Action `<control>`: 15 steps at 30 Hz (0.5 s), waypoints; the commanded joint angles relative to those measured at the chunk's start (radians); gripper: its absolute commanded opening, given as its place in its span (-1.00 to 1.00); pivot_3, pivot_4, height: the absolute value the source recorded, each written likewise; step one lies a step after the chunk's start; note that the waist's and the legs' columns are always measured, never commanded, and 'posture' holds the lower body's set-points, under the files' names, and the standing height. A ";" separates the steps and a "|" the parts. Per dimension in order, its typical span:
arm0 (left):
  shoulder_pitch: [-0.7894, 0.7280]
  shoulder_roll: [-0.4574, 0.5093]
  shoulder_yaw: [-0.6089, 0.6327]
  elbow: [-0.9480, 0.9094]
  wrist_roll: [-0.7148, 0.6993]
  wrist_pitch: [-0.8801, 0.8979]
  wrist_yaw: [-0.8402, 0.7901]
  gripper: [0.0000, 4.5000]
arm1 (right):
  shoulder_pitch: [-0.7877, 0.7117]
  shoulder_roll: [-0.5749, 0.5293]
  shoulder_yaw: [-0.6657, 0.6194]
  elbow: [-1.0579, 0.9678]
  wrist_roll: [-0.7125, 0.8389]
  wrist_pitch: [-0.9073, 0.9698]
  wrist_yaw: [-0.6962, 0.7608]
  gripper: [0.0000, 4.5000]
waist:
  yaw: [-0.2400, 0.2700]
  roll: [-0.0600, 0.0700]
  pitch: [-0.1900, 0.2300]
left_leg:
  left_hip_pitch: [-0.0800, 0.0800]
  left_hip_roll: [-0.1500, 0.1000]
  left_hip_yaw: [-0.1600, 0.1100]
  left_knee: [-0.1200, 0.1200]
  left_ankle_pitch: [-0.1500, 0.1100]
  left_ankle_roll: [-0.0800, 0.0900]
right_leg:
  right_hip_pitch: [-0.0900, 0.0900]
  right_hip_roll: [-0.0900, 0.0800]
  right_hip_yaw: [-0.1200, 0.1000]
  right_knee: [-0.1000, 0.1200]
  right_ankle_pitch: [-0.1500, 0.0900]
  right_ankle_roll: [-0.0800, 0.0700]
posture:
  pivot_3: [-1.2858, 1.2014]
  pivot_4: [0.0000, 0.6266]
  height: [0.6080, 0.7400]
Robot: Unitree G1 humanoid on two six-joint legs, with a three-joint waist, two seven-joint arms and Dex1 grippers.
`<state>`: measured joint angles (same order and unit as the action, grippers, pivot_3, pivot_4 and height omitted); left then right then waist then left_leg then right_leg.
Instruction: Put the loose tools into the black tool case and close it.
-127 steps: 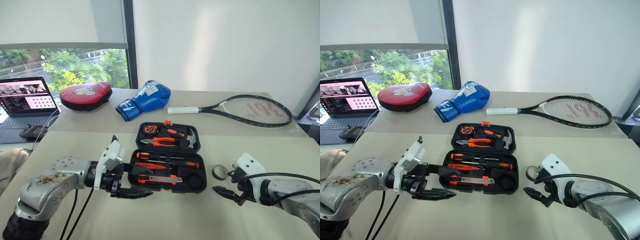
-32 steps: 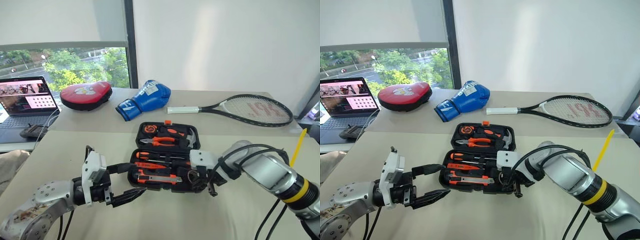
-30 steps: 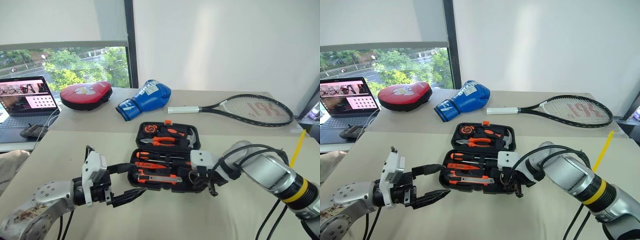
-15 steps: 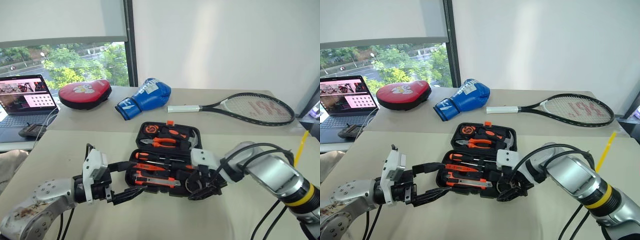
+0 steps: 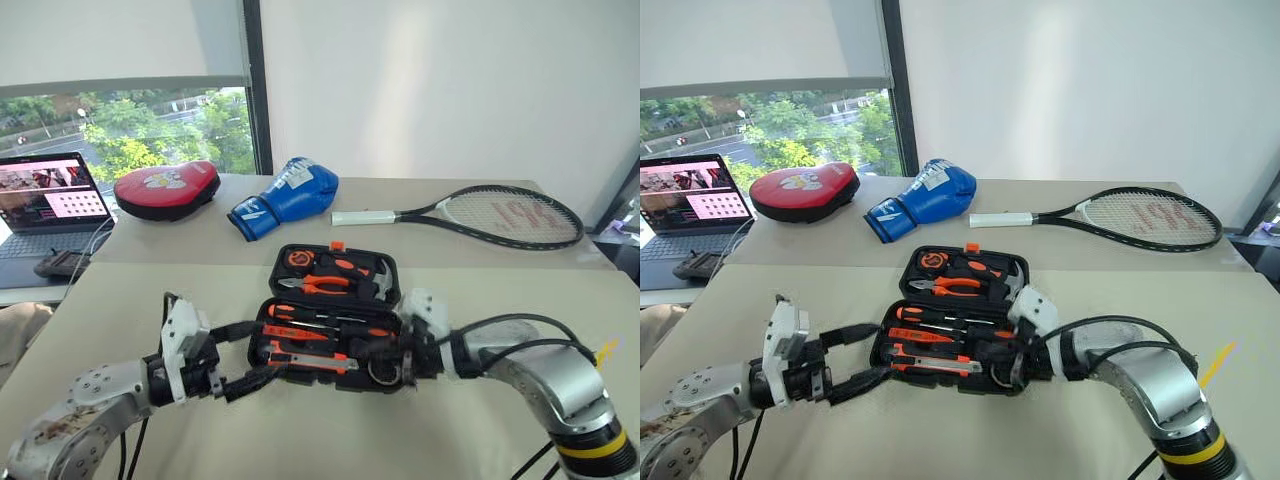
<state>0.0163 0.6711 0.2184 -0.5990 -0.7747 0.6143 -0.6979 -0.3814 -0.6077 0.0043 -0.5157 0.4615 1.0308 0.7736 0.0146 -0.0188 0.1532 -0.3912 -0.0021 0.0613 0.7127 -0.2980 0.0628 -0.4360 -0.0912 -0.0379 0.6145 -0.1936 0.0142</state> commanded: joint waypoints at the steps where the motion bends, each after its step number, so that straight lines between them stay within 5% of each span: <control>1: -0.106 -0.027 -0.015 0.043 0.007 0.124 0.182 1.00 | -0.038 0.008 -0.134 -0.009 0.071 0.030 -0.045 -0.66 | 0.006 0.000 0.000 | 0.000 0.000 0.000 0.000 0.001 0.001 | 0.001 0.000 0.000 0.000 0.000 0.000 | 0.03 -0.52 1.00; 6: -0.442 -0.107 -0.030 0.293 0.025 0.405 0.439 1.00 | -0.169 -0.019 -0.115 0.155 0.018 0.026 -0.112 0.06 | 0.005 -0.001 0.001 | 0.002 -0.002 -0.001 0.000 0.003 0.004 | 0.003 0.003 -0.001 0.001 0.002 0.001 | 0.03 -0.52 1.00; 11: -0.804 -0.146 -0.164 0.754 0.208 0.426 0.444 1.00 | -0.341 -0.010 0.005 0.448 -0.124 -0.045 -0.188 0.84 | -0.004 -0.002 0.001 | 0.003 -0.006 -0.001 -0.001 0.006 0.003 | 0.004 0.003 -0.002 0.001 0.003 0.001 | 0.03 -0.52 1.00; 15: -1.025 -0.184 -0.256 1.121 0.341 0.368 0.370 1.00 | -0.441 0.003 0.108 0.654 -0.224 -0.068 -0.204 0.84 | -0.011 -0.003 0.001 | 0.001 -0.007 0.000 -0.002 0.011 -0.005 | 0.002 0.003 -0.001 0.001 0.003 0.002 | 0.03 -0.52 1.00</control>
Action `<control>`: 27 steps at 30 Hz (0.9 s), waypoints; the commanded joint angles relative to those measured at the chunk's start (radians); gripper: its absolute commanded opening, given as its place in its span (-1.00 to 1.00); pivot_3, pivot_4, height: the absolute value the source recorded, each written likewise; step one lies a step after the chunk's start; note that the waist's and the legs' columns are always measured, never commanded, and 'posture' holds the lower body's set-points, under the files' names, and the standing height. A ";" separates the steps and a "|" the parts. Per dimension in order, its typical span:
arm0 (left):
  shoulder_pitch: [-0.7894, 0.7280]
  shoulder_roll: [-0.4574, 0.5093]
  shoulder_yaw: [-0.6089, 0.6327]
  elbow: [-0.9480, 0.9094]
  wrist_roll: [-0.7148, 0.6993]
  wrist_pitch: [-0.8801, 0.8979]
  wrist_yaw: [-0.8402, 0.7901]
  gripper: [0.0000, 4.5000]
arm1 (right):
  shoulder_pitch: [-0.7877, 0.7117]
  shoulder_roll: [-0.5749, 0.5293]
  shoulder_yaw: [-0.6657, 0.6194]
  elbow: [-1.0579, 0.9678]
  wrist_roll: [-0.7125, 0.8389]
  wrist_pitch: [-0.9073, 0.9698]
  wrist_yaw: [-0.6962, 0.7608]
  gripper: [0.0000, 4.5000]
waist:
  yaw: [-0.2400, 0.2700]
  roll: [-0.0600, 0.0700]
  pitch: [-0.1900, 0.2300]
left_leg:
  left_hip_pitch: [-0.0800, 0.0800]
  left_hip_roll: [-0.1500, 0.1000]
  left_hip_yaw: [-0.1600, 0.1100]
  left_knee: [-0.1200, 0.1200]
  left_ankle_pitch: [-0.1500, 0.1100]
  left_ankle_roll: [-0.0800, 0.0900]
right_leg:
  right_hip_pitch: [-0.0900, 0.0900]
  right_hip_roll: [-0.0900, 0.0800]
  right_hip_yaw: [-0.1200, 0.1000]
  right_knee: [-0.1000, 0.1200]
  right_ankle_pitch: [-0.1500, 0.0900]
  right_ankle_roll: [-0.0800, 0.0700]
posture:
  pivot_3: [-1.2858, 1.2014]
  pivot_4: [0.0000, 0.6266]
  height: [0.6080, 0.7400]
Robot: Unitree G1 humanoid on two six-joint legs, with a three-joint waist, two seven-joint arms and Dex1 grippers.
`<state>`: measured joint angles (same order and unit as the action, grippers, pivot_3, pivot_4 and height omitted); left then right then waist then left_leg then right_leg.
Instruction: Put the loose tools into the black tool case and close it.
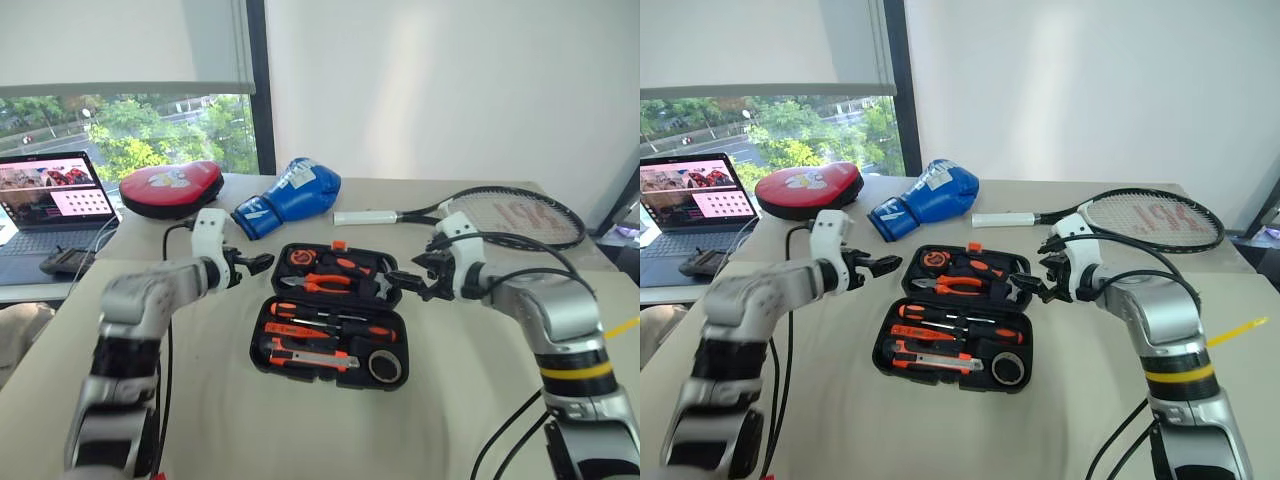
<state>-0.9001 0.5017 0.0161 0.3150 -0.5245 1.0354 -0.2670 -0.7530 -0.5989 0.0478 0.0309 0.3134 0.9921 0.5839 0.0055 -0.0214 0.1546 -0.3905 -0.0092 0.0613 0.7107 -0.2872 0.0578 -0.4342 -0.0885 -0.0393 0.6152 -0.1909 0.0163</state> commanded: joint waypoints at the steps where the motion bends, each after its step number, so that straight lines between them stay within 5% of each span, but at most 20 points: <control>1: -0.142 -0.027 -0.061 0.284 0.118 -0.091 -0.074 1.00 | -0.092 -0.007 0.089 0.147 -0.107 -0.029 -0.028 0.84 | -0.006 0.000 0.000 | -0.002 -0.001 0.001 0.000 0.000 0.000 | -0.002 0.000 0.000 0.001 0.000 0.000 | 0.03 -0.52 1.00; 8: -0.275 -0.101 -0.107 0.648 0.260 -0.241 -0.204 1.00 | -0.218 0.038 0.081 0.395 -0.116 0.005 -0.004 0.84 | -0.018 0.000 0.000 | -0.014 -0.005 0.000 -0.001 0.000 0.001 | -0.013 -0.005 -0.001 0.001 -0.001 0.005 | 0.03 -0.52 1.00; 11: -0.297 -0.116 -0.088 0.727 0.280 -0.258 -0.238 0.66 | -0.258 0.065 0.084 0.522 -0.115 -0.001 0.029 0.86 | -0.016 0.000 0.000 | -0.014 -0.007 -0.001 -0.001 0.001 0.002 | -0.011 -0.007 -0.002 0.001 -0.001 0.007 | 0.03 -0.52 1.00; 21: -0.324 -0.149 0.037 0.736 0.242 -0.310 -0.360 -1.00 | -0.301 0.151 0.017 0.695 -0.126 -0.266 0.053 -0.55 | -0.023 0.000 0.000 | -0.004 -0.009 -0.002 0.000 0.000 0.006 | -0.003 -0.011 0.002 0.005 0.002 0.011 | 0.03 -0.52 1.00; 24: -0.330 -0.159 0.039 0.704 0.259 -0.427 -0.394 -1.00 | -0.343 0.166 0.019 0.760 -0.178 -0.461 0.033 -0.94 | -0.026 0.000 0.000 | -0.007 -0.009 -0.001 0.000 0.000 0.005 | -0.007 -0.012 0.002 0.008 0.002 0.011 | 0.03 -0.52 1.00; 27: -0.343 -0.171 0.057 0.695 0.256 -0.495 -0.422 -1.00 | -0.396 0.191 -0.018 0.828 -0.181 -0.561 0.012 -0.99 | -0.027 0.000 0.000 | -0.011 -0.010 -0.001 0.000 0.002 0.004 | -0.013 -0.014 0.002 0.011 0.003 0.010 | 0.03 -0.52 1.00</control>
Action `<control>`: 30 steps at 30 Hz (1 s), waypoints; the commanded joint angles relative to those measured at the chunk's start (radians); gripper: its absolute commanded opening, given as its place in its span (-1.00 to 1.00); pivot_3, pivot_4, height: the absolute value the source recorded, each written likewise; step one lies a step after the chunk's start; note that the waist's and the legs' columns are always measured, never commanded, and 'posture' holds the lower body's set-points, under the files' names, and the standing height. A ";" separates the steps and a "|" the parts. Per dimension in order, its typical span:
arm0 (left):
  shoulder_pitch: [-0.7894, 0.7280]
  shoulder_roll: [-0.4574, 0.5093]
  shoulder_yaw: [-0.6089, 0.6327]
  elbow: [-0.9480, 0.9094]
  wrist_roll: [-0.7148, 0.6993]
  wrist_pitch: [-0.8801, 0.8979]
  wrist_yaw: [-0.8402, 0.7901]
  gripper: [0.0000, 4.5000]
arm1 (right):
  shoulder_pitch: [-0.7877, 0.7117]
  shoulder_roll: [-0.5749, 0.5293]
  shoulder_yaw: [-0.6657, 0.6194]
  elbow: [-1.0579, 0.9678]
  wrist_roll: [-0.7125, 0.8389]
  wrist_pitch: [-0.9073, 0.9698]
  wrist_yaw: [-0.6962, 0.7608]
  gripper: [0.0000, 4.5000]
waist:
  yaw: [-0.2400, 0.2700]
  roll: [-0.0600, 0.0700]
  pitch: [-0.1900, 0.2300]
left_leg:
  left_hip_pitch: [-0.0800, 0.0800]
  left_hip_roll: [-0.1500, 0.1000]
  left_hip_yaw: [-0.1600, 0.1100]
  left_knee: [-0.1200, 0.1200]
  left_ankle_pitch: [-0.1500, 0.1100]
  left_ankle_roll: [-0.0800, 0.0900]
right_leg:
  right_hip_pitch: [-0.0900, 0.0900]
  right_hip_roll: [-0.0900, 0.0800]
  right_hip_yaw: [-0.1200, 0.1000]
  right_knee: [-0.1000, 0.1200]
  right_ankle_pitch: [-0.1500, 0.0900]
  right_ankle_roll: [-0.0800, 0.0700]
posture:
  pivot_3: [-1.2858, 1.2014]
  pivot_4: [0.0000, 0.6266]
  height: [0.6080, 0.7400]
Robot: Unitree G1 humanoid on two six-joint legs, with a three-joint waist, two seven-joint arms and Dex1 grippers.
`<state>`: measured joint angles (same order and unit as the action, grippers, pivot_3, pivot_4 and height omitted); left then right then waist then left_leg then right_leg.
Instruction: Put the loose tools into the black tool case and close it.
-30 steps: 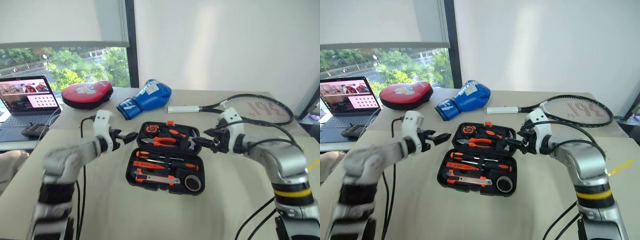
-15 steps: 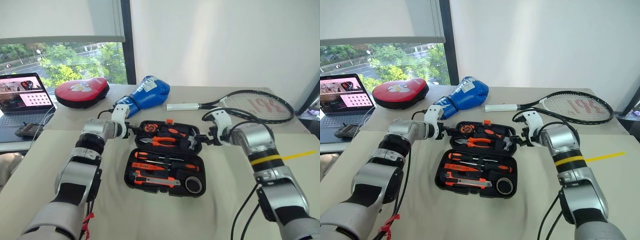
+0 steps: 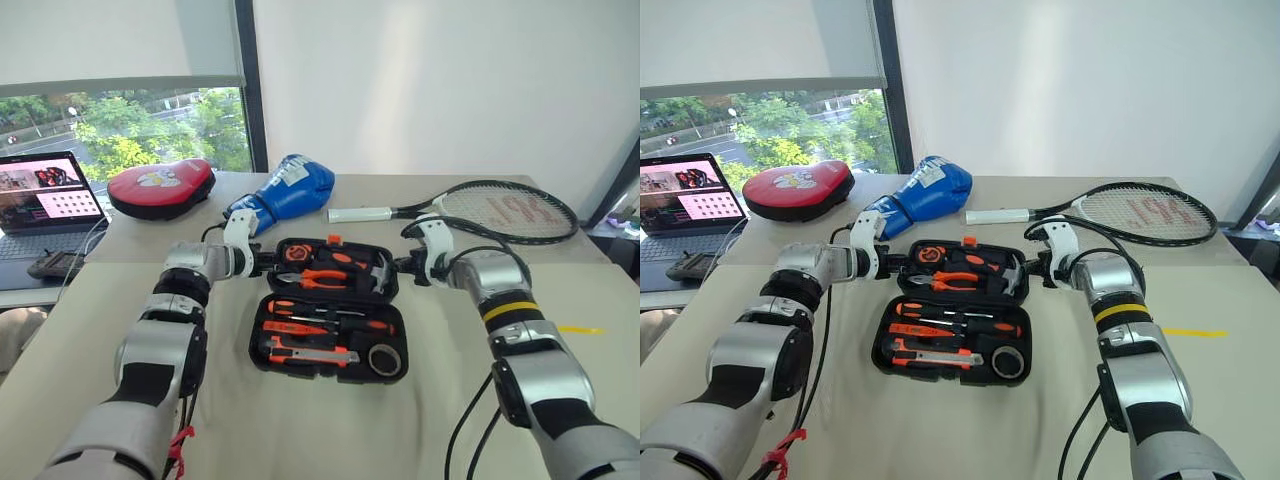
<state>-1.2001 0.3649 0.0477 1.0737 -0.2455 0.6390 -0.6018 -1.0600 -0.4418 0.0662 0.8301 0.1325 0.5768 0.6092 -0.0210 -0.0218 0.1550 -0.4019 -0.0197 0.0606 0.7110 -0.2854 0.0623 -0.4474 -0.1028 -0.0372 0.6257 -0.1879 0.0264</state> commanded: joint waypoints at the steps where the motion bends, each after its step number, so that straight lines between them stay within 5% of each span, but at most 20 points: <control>1: -0.047 -0.037 0.031 -0.068 -0.025 -0.123 -0.102 -1.00 | -0.104 0.040 -0.044 0.047 -0.004 -0.180 -0.019 -0.99 | 0.000 0.000 0.000 | -0.003 -0.001 0.000 0.000 0.001 0.000 | -0.004 -0.001 0.000 0.001 0.001 0.000 | 0.03 -0.52 1.00; 9: 0.054 -0.040 -0.022 -0.266 0.023 -0.344 -0.203 -1.00 | -0.073 0.052 -0.068 -0.013 -0.017 -0.340 0.022 -0.99 | -0.001 0.000 0.002 | -0.013 -0.003 0.001 0.000 0.006 0.001 | -0.013 -0.003 -0.002 0.000 0.002 0.000 | 0.03 -0.52 1.00; 20: 0.484 0.098 -0.096 -0.994 -0.027 -0.322 -0.377 -1.00 | 0.327 -0.036 -0.030 -0.777 0.052 -0.148 0.113 -0.99 | 0.008 0.001 0.003 | -0.014 -0.002 -0.001 -0.001 0.005 0.002 | -0.013 -0.003 -0.003 -0.001 0.002 0.001 | 0.03 -0.52 1.00; 30: 0.712 0.266 -0.089 -1.282 -0.043 -0.306 -0.497 -1.00 | 0.529 -0.145 -0.038 -1.082 0.050 0.000 0.122 -0.99 | 0.013 0.001 0.003 | -0.008 -0.001 0.000 0.002 0.004 0.005 | -0.007 -0.003 -0.002 0.001 0.003 0.001 | 0.03 -0.52 1.00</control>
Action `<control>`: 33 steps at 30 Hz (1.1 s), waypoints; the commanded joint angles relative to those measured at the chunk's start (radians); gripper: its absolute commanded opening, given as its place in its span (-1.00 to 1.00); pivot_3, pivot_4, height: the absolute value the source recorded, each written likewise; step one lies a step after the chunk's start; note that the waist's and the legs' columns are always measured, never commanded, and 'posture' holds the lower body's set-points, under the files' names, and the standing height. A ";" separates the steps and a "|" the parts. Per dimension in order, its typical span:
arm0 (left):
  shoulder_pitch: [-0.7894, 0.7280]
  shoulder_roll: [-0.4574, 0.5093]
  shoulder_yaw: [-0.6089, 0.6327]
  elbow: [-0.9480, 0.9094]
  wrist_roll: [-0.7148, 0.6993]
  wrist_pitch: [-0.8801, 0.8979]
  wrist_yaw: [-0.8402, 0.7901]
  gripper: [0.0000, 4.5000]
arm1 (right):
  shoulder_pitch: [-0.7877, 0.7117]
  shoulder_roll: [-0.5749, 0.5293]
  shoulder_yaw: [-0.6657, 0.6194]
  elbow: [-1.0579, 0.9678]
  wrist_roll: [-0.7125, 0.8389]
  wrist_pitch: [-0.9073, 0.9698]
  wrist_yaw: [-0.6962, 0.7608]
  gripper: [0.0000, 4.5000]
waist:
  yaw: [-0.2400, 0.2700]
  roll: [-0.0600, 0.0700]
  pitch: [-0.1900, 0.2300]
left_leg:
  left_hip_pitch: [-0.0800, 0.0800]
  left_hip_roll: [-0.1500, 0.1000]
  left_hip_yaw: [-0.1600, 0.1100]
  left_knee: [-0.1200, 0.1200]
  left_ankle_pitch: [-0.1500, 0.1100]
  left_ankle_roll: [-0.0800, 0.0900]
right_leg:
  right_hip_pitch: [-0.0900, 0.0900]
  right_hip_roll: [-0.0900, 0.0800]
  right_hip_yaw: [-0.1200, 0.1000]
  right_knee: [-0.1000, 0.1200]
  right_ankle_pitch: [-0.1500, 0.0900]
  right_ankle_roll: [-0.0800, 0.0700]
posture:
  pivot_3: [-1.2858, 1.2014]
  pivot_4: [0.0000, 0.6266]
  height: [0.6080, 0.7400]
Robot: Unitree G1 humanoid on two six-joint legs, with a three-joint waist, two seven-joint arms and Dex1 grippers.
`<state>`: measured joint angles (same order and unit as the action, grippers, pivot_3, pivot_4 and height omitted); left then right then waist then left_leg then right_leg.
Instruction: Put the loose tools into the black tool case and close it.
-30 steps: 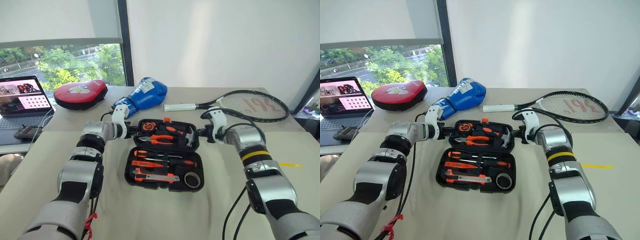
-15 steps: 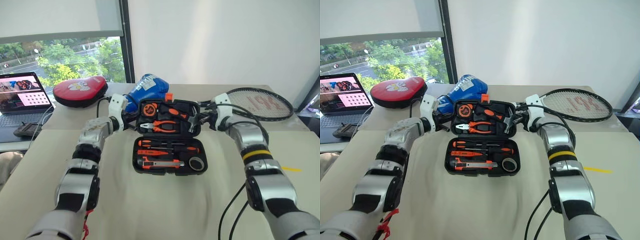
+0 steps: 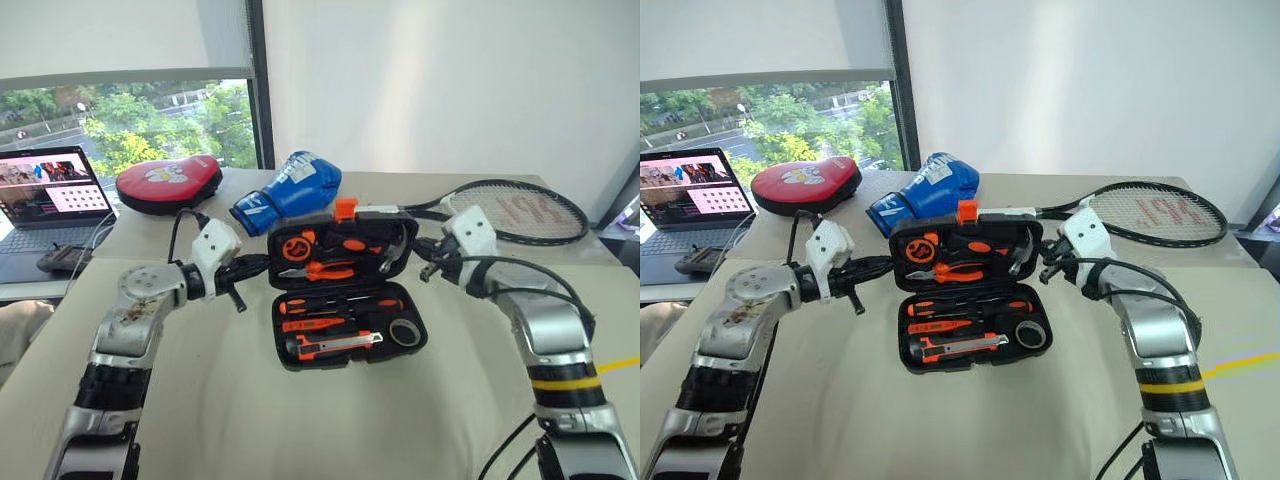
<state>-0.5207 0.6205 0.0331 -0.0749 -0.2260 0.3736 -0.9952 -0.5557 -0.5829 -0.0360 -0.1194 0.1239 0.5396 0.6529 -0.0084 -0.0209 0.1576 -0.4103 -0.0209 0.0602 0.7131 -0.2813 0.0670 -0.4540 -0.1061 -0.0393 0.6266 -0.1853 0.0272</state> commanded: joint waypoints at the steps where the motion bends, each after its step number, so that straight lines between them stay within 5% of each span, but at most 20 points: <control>1: 0.067 0.033 -0.066 -0.145 -0.060 -0.062 -0.122 -1.00 | 0.042 -0.018 0.058 -0.160 0.068 0.065 0.081 -0.99 | 0.000 0.000 0.000 | 0.001 0.000 0.000 0.000 0.000 0.000 | 0.001 0.000 0.000 0.000 0.000 0.000 | 0.03 -0.52 1.00; 20: 0.464 0.257 0.086 -0.183 -0.107 -0.250 -0.200 -1.00 | 0.328 -0.311 -0.003 -0.458 0.158 0.267 0.188 -0.99 | -0.005 0.004 -0.004 | 0.032 0.009 0.000 -0.004 -0.016 0.007 | 0.031 0.000 0.000 -0.015 -0.005 -0.003 | 0.03 -0.52 1.00; 21: 0.482 0.262 0.095 -0.177 -0.112 -0.267 -0.208 -0.69 | 0.348 -0.344 -0.014 -0.466 0.176 0.280 0.217 -1.00 | -0.004 0.007 -0.005 | 0.033 0.010 0.001 -0.004 -0.017 0.006 | 0.031 0.000 -0.001 -0.015 -0.006 -0.004 | 0.03 -0.52 1.00; 24: 0.550 0.285 0.139 -0.186 -0.188 -0.199 -0.237 -0.22 | 0.417 -0.414 -0.089 -0.510 0.260 0.281 0.306 -1.00 | 0.000 0.009 -0.006 | 0.032 0.011 0.001 -0.004 -0.018 0.004 | 0.031 0.001 -0.001 -0.015 -0.009 -0.005 | 0.03 -0.52 1.00; 25: 0.579 0.300 0.158 -0.189 -0.224 -0.153 -0.257 -0.07 | 0.449 -0.438 -0.118 -0.528 0.280 0.276 0.333 -0.65 | 0.010 0.008 -0.006 | 0.031 0.011 0.001 -0.004 -0.018 0.005 | 0.030 0.002 -0.002 -0.015 -0.010 -0.004 | 0.03 -0.52 1.00; 30: 0.622 0.323 0.240 -0.180 -0.340 0.020 -0.242 0.68 | 0.563 -0.492 -0.284 -0.563 0.355 0.333 0.376 0.09 | 0.024 0.009 -0.001 | 0.024 0.015 0.000 0.001 -0.020 0.006 | 0.028 0.000 -0.004 -0.016 -0.010 -0.005 | 0.03 -0.52 1.00; 33: 0.578 0.298 0.265 -0.159 -0.357 0.062 -0.177 0.69 | 0.702 -0.532 -0.447 -0.634 0.440 0.394 0.503 0.21 | 0.032 0.010 0.000 | 0.023 0.015 0.001 0.002 -0.020 0.008 | 0.027 0.000 -0.004 -0.015 -0.010 -0.004 | 0.03 -0.52 1.00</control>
<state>0.0767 0.9271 0.2658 -0.2275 -0.5547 0.4141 -1.2023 0.1290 -1.1020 -0.3893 -0.6918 0.5119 0.9107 1.0992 0.0238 -0.0107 0.1573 -0.3847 -0.0049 0.0607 0.7146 -0.3018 0.0744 -0.4248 -0.1048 -0.0432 0.6108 -0.1949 0.0230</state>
